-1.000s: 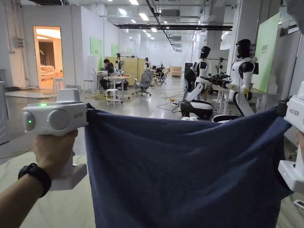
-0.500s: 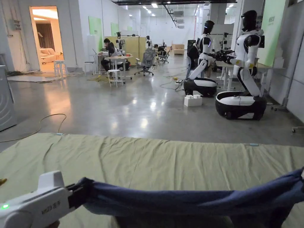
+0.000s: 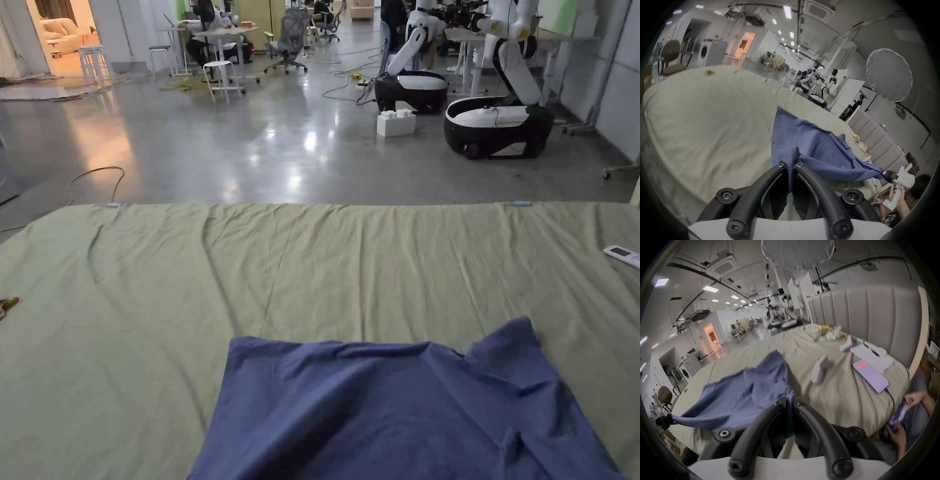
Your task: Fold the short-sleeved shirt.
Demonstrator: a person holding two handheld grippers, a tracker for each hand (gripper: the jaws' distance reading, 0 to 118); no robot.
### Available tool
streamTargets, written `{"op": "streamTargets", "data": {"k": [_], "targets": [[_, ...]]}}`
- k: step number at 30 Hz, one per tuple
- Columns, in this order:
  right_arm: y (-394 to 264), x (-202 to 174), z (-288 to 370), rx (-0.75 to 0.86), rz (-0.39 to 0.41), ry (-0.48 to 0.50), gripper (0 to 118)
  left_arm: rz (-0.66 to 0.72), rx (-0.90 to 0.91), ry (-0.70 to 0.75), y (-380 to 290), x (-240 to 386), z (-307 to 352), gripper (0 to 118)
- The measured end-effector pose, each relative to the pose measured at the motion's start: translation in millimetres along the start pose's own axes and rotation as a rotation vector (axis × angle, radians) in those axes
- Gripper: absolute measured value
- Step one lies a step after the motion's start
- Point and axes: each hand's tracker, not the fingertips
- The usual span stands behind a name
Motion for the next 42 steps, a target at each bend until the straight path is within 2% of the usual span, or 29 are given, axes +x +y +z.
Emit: {"op": "streamTargets", "data": {"k": [3,4,7,8,9,10,11,12,13,15,17,18,21,24,27,31,33,34,35,36,37,38,39,40,42], "targets": [[-15.6,2.9,0.4,-0.094,0.035,-0.008,7,-0.034,-0.132,0.04,-12.1,-9.8,-7.3,4],[-18.3,2.2,-3.0,-0.122,0.06,-0.021,7,-0.087,-0.16,0.065,-11.4,-16.0,-12.5,4],[-25.9,4.2,-12.9,-0.194,0.059,-0.025,8,-0.109,-0.248,0.105,-20.6,-27.0,-27.9,5],[-27.2,4.3,-16.0,-0.208,0.064,-0.035,8,-0.122,-0.27,0.128,-24.7,-30.9,-30.7,11],[-28.3,5.2,-17.9,-0.193,0.06,-0.032,8,-0.148,-0.263,0.146,-26.8,-36.0,-32.1,22],[-28.5,8.1,-18.9,-0.208,0.062,-0.037,15,-0.161,-0.275,0.161,-28.0,-41.3,-33.7,49],[-28.3,10.2,-22.0,-0.249,0.062,-0.048,36,-0.163,-0.286,0.188,-29.8,-38.9,-39.6,72],[-27.9,11.9,-24.9,-0.285,0.063,-0.061,62,-0.163,-0.295,0.196,-30.9,-43.1,-40.7,87],[-28.2,13.5,-25.7,-0.287,0.066,-0.064,78,-0.163,-0.284,0.2,-29.6,-48.3,-38.2,94],[-28.2,18.9,-17.8,-0.254,0.073,-0.054,74,-0.141,-0.24,0.203,-23.4,-39.6,-32.4,94],[-18.6,20.3,-12.0,-0.199,0.063,-0.018,74,-0.124,-0.173,0.184,-5.3,-36.7,-20.4,94],[-12.0,16.5,-5.9,-0.17,0.074,0.024,74,-0.131,-0.104,0.188,8.1,-28.9,-10.4,94],[17.1,-4.0,17.0,-0.005,0.129,0.057,74,-0.168,0.05,0.187,39.4,11.2,16.8,94],[42.3,-29.2,44.0,0.143,0.124,0.129,76,-0.367,0.244,0.139,54.5,68.3,49.7,94],[52.9,-57.0,72.7,0.296,0.174,0.166,78,-0.539,0.373,0.199,46.5,115.1,72.3,94],[56.1,-89.0,101.7,0.413,0.284,0.21,78,-0.532,0.51,0.205,31.2,144.4,96.2,93],[56.4,-100.9,113.9,0.453,0.331,0.217,76,-0.579,0.529,0.192,28.0,155.3,104.1,90],[57.5,-108.3,119.2,0.491,0.371,0.226,66,-0.606,0.508,0.183,28.4,160.4,106.2,82],[57.6,-112.4,123.4,0.512,0.393,0.237,51,-0.628,0.47,0.164,29.4,162.4,108.1,70],[54.2,-114.2,123.6,0.482,0.365,0.242,31,-0.634,0.448,0.154,28.2,164.9,108.8,54],[52.8,-117.8,125.7,0.496,0.373,0.244,11,-0.626,0.45,0.152,25.7,166.7,110.1,24],[51.8,-119.9,126.0,0.504,0.375,0.247,10,-0.626,0.443,0.139,24.0,167.8,111.1,6],[49.8,-120.4,126.1,0.499,0.365,0.242,9,-0.625,0.434,0.124,24.0,167.5,113.3,5],[49.8,-120.6,127.6,0.505,0.362,0.243,3,-0.622,0.438,0.127,21.9,167.8,115.9,0],[47.4,-118.6,124.9,0.439,0.295,0.268,0,-0.624,0.417,0.093,19.3,170.7,116.6,0]]}}
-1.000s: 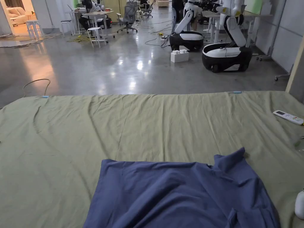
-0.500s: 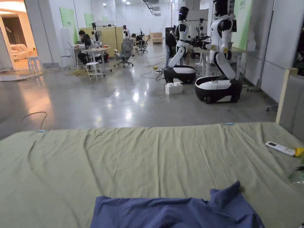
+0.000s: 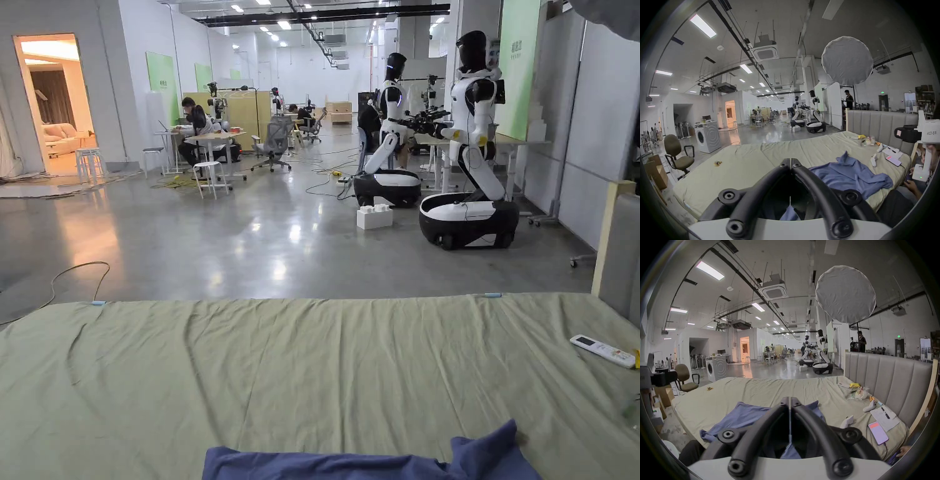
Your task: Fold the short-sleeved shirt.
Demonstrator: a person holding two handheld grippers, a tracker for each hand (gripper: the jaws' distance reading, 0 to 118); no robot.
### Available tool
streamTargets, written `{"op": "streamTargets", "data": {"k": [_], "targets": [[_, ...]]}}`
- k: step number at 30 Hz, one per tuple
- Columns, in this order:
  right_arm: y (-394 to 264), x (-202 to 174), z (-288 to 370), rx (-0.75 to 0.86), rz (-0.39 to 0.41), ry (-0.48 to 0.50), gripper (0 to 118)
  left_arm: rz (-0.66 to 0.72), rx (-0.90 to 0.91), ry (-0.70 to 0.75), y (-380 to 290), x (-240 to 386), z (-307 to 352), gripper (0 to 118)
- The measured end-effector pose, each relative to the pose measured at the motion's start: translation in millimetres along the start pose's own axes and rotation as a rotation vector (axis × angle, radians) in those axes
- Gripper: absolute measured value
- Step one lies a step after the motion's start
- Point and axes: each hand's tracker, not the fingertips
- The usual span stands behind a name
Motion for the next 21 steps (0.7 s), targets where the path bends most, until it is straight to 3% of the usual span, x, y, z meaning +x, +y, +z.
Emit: {"op": "streamTargets", "data": {"k": [3,4,6,12,18,21], "targets": [[1.8,0.4,0.7,0.024,0.02,-0.006,0,-0.017,-0.002,0.029,0.7,0.9,-0.9,0],[-1.7,1.8,0.3,-0.026,-0.027,-0.024,0,-0.017,-0.002,0.028,0.5,1.0,-1.4,0],[2.1,1.9,0.8,0.018,0.017,-0.013,0,-0.013,0.005,0.023,4.0,1.2,-2.7,0],[3.3,0.8,0.4,0.008,0.019,-0.008,0,0.025,-0.003,0.015,7.4,-4.2,-7.3,0],[-7.8,2.5,-0.3,-0.032,0.01,0.0,0,0.202,-0.146,-0.015,-12.3,-34.0,-20.3,0],[-16.6,5.3,-0.3,-0.067,-0.017,0.003,0,0.203,-0.24,0.009,-35.8,-51.3,-29.8,0]]}}
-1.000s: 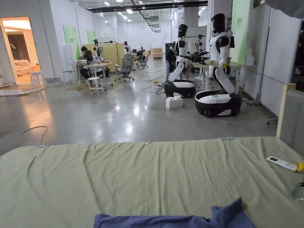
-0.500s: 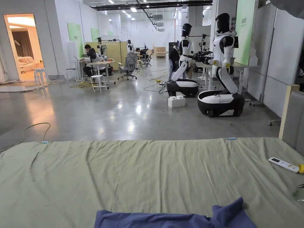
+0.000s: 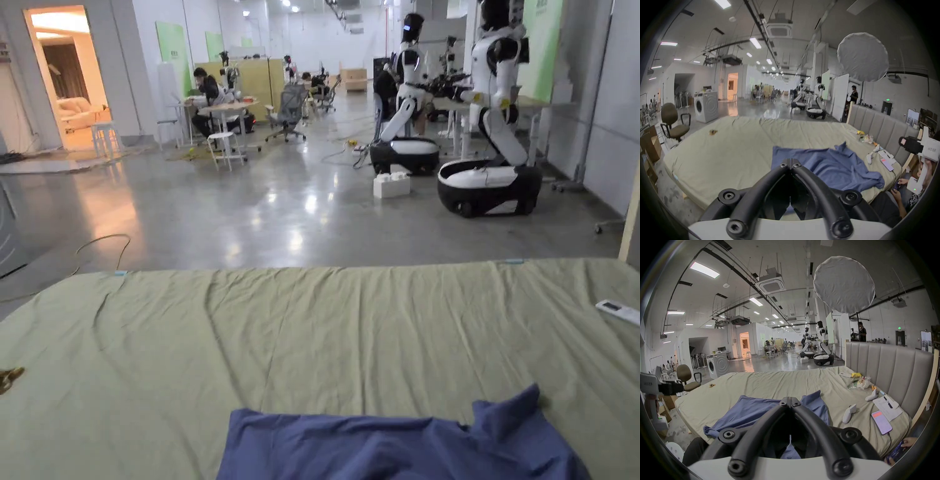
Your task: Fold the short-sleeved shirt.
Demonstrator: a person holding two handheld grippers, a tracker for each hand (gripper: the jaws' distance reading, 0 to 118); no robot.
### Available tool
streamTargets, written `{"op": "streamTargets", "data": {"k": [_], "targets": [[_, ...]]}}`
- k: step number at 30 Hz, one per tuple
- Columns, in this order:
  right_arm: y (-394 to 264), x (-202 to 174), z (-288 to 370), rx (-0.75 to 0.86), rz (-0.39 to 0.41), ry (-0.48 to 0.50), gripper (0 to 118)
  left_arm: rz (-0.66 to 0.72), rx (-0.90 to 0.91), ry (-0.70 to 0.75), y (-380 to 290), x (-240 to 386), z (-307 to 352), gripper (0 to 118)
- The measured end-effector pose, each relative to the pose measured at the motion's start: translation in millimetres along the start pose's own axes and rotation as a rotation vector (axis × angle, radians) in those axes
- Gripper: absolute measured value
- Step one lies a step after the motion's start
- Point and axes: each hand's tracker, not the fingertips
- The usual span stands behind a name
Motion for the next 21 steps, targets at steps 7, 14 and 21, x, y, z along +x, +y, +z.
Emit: {"op": "streamTargets", "data": {"k": [7,14,21], "targets": [[-22.6,8.9,-3.4,-0.108,-0.081,-0.002,0,0.04,-0.277,-0.028,-61.3,-49.2,-71.5,69],[-31.7,15.7,-2.1,-0.159,-0.106,-0.023,0,0.092,-0.583,-0.044,-110.0,-60.7,-147.2,69],[-37.7,22.9,5.4,-0.191,-0.11,-0.066,0,0.003,-0.672,-0.05,-116.5,-56.4,-173.8,22]]}}
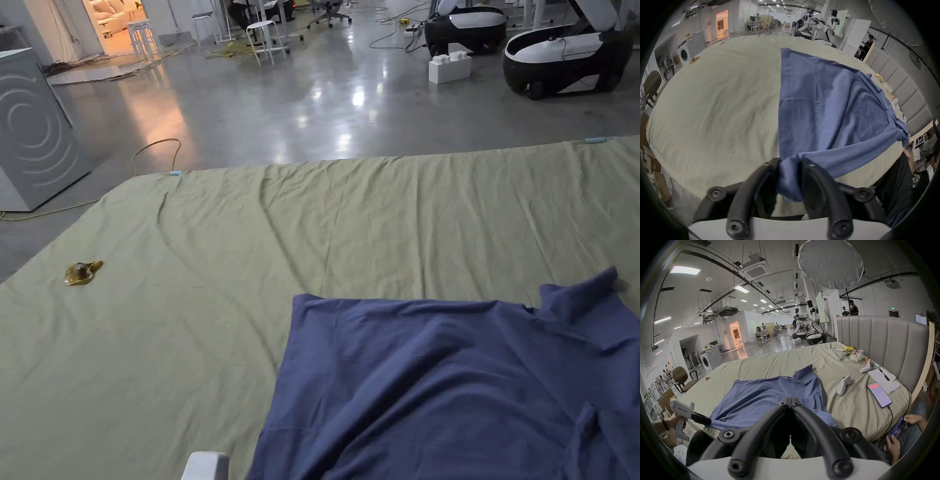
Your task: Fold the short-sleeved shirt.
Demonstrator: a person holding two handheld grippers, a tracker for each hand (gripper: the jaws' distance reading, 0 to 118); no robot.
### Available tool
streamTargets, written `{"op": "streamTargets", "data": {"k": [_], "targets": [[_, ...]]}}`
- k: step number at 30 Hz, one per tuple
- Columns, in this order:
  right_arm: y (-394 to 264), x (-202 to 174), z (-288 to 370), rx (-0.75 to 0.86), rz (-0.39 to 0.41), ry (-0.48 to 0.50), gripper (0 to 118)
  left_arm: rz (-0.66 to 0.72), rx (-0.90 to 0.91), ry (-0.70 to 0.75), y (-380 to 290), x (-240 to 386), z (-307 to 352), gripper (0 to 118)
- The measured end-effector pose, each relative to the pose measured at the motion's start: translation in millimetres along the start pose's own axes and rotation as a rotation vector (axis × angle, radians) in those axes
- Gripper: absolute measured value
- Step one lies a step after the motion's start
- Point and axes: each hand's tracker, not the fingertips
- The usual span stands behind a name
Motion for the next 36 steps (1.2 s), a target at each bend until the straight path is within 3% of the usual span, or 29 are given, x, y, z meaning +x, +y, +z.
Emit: {"op": "streamTargets", "data": {"k": [1,4,7,8,9,10,11,18,19,21,22,25,29,32,33,36], "targets": [[-0.7,1.2,0.5,-0.003,-0.002,-0.006,0,-0.006,-0.002,0.002,1.6,1.6,0.5,16],[-2.0,6.4,0.5,-0.015,0.011,-0.032,0,-0.071,-0.039,0.034,-0.5,7.4,-9.8,13],[-5.6,24.8,-9.5,-0.054,0.064,-0.144,1,-0.144,-0.053,0.074,-2.1,17.9,-18.6,13],[-6.4,33.6,-18.1,-0.096,0.077,-0.174,6,-0.135,-0.064,0.06,-2.9,21.3,-21.0,13],[-11.0,43.7,-28.8,-0.165,0.055,-0.184,23,-0.15,-0.065,0.071,-3.5,22.4,-22.3,13],[-14.4,53.9,-40.8,-0.229,0.051,-0.2,52,-0.156,-0.065,0.07,-4.0,22.9,-23.4,13],[-20.9,62.3,-50.9,-0.279,0.045,-0.218,63,-0.16,-0.065,0.072,-2.8,24.1,-23.2,13],[-70.4,86.0,-105.7,-0.463,0.166,-0.157,63,-0.113,-0.043,0.067,-3.4,9.9,-24.5,13],[-74.8,92.8,-114.4,-0.472,0.158,-0.133,61,-0.11,-0.044,0.065,-2.9,16.6,-20.3,13],[-81.1,107.8,-129.0,-0.486,0.086,-0.084,35,-0.104,-0.049,0.056,-3.5,20.0,-19.4,13],[-80.2,114.5,-131.4,-0.503,0.032,-0.07,35,-0.106,-0.049,0.058,-4.5,22.0,-19.2,13],[-83.1,127.2,-134.0,-0.479,-0.067,-0.038,8,-0.097,-0.036,0.062,-7.3,27.0,-15.5,13],[-86.1,131.3,-123.6,-0.461,-0.09,-0.032,5,-0.103,-0.004,0.067,-11.6,31.2,-7.3,11],[-79.5,123.2,-97.9,-0.332,-0.098,-0.008,5,-0.275,0.252,0.041,-25.2,41.6,30.1,7],[-74.6,121.3,-88.8,-0.287,-0.089,0.01,5,-0.245,0.28,0.105,-24.8,44.0,41.4,7],[-49.3,113.2,-80.5,-0.237,-0.084,0.023,5,-0.168,0.314,0.034,-7.9,21.7,48.1,7]]}}
